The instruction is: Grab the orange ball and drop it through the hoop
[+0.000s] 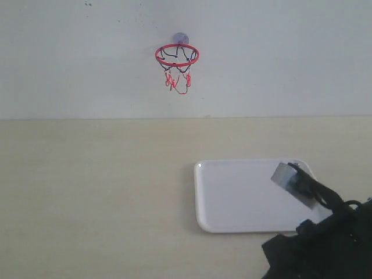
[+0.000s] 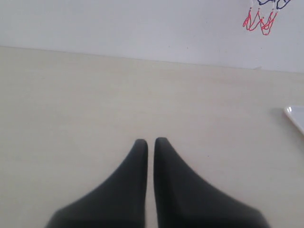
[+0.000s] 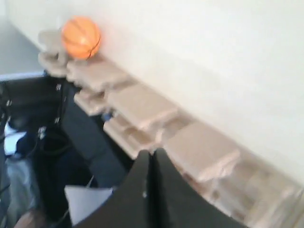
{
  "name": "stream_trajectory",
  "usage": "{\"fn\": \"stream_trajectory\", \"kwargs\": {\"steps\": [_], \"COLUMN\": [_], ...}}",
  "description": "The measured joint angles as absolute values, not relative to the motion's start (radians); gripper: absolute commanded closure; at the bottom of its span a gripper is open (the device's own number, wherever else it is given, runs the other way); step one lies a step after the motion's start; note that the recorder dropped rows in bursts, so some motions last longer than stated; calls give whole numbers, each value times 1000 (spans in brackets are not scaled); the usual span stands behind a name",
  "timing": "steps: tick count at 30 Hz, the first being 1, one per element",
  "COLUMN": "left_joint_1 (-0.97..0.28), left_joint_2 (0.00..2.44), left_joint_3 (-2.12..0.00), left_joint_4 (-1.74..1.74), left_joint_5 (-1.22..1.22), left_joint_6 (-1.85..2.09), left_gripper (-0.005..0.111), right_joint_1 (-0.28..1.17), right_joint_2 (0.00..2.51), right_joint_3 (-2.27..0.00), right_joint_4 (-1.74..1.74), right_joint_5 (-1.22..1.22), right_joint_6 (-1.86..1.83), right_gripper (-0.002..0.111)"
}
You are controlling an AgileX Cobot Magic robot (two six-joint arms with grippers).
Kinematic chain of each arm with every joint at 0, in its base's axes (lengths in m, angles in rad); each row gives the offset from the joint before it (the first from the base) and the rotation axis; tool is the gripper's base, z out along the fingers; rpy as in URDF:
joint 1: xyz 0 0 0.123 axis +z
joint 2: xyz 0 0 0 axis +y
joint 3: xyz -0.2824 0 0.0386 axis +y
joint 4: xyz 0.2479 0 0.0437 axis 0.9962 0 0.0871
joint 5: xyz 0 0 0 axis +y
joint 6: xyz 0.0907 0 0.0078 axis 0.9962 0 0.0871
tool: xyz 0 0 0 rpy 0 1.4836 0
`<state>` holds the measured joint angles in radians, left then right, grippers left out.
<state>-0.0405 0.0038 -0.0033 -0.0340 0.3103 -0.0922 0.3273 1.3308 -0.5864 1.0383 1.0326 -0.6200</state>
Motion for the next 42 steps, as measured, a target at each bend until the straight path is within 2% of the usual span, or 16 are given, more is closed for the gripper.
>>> {"fn": "stream_trajectory", "kwargs": {"steps": [12, 22, 28, 39, 42], "left_joint_1": [-41, -41, -41, -41, -41], "left_joint_2": [4, 4, 4, 4, 4], "left_joint_3": [-3, -3, -3, -3, -3], "left_joint_4": [-34, -34, -34, -34, -34], "left_joint_5": [310, 310, 310, 310, 310], "left_joint_6": [-92, -92, -92, -92, -92], "left_gripper": [103, 103, 103, 103, 103], "right_joint_1": [327, 198, 181, 181, 181], "right_joint_2": [804, 366, 165, 71, 30], "right_joint_3": [-334, -74, -6, 0, 1], "right_joint_4": [1108, 1109, 1110, 1111, 902], "right_joint_5": [515, 341, 272, 161, 158], "right_joint_6": [-711, -803, -773, -698, -540], "right_gripper": [108, 108, 108, 108, 108]}}
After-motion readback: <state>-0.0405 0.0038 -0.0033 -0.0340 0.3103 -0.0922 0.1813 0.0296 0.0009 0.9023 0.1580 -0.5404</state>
